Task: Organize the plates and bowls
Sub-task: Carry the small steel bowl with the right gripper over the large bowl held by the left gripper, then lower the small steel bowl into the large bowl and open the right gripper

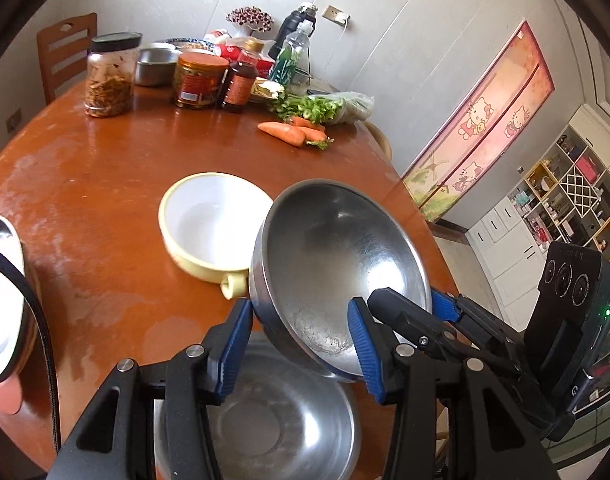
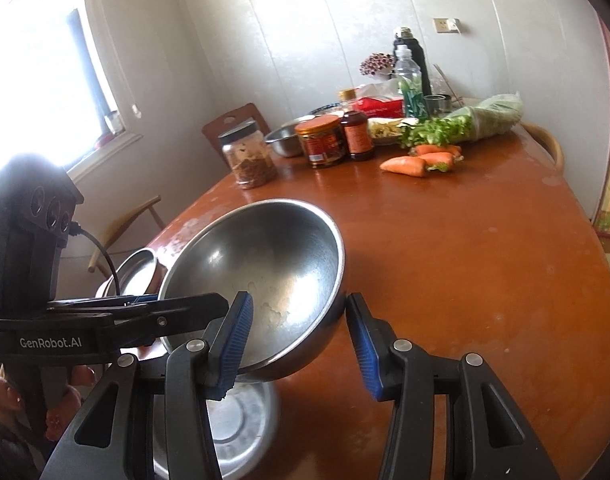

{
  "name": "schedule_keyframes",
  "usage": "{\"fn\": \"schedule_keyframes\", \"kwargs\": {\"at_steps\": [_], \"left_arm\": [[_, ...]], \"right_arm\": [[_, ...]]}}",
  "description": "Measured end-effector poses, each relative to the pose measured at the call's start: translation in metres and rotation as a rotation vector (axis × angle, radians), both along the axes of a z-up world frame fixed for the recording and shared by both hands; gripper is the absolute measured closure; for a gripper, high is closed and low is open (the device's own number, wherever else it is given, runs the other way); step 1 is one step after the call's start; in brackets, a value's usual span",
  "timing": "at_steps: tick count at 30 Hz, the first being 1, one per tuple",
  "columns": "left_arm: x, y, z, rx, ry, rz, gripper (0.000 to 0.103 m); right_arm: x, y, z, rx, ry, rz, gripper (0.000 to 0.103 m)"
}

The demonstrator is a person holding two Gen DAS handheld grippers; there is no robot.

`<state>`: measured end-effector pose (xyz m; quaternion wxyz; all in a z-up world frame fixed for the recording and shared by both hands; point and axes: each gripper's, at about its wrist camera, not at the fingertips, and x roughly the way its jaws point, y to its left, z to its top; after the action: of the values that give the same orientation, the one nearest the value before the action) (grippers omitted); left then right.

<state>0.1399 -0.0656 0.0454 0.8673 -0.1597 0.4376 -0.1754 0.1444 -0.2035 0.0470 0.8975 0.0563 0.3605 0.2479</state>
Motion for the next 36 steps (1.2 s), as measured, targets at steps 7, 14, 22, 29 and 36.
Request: {"fn": "schedule_keyframes", "kwargs": {"at_steps": [7,14,22,29,36], "left_arm": [[-0.025,0.016,0.003,0.007,-0.023,0.010,0.054],[-0.049,0.025,-0.003,0.028,-0.025,0.017,0.054],[-0.072,0.029,-0.014,0.057,-0.020,0.020,0.054],[-0.082,0.029,-0.024,0.072,-0.009,0.021,0.054],[-0.087,0.027,-0.028,0.086,-0.011,0.021,0.054]], "right_arm": [[-0.024,0.017,0.005,0.002,-0.021,0.024,0.052],[-0.049,0.031,-0.002,-0.001,-0.016,0.043,0.052],[-0.069,0.040,-0.011,-0.009,-0.008,0.055,0.052],[-0.079,0.043,-0.020,-0.017,0.006,0.069,0.052],[-0.085,0.041,-0.027,-0.014,0.015,0.069,0.052]]}}
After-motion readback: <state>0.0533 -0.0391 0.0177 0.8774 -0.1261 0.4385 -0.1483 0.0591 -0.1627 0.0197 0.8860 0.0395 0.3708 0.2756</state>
